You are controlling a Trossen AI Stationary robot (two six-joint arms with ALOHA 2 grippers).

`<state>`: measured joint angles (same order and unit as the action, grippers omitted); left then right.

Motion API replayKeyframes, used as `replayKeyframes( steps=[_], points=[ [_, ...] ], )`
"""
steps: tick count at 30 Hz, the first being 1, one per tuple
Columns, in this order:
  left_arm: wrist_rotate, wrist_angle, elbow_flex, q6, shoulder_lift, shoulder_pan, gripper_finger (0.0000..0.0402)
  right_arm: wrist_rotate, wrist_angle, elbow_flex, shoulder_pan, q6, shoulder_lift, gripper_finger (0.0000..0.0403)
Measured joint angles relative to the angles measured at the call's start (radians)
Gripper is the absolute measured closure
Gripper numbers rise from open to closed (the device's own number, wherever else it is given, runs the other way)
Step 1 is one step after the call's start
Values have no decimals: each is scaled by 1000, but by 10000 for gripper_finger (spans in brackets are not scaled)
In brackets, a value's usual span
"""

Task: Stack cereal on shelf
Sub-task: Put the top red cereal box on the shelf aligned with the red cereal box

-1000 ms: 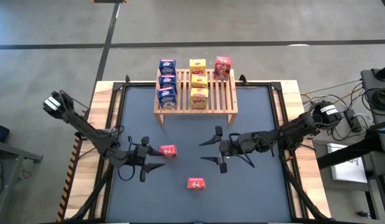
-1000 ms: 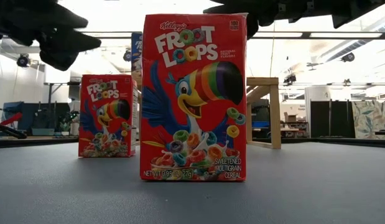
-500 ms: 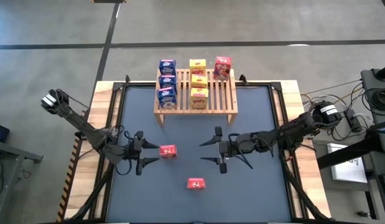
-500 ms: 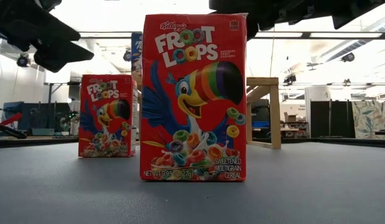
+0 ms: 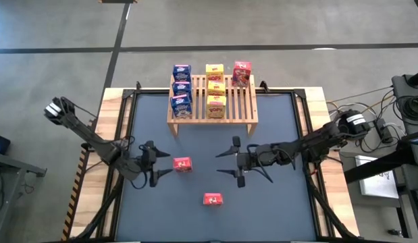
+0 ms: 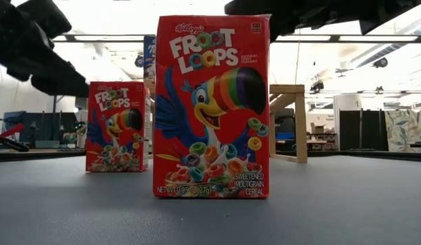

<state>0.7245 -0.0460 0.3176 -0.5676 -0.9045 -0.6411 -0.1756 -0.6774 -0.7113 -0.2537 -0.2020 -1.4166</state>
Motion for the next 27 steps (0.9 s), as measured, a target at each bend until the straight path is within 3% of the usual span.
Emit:
replayKeyframes(
  steps=[10, 17, 27],
  points=[
    [20, 51, -1, -63, -156, 2, 97, 4, -16, -66, 8, -7, -98, 170],
    [26, 199, -36, -42, -245, 16, 97, 48, -14, -97, 9, -3, -137, 170],
    [-45, 677, -221, 93, -287, 67, 111, 48, -11, -96, 10, 5, -130, 170]
  ],
)
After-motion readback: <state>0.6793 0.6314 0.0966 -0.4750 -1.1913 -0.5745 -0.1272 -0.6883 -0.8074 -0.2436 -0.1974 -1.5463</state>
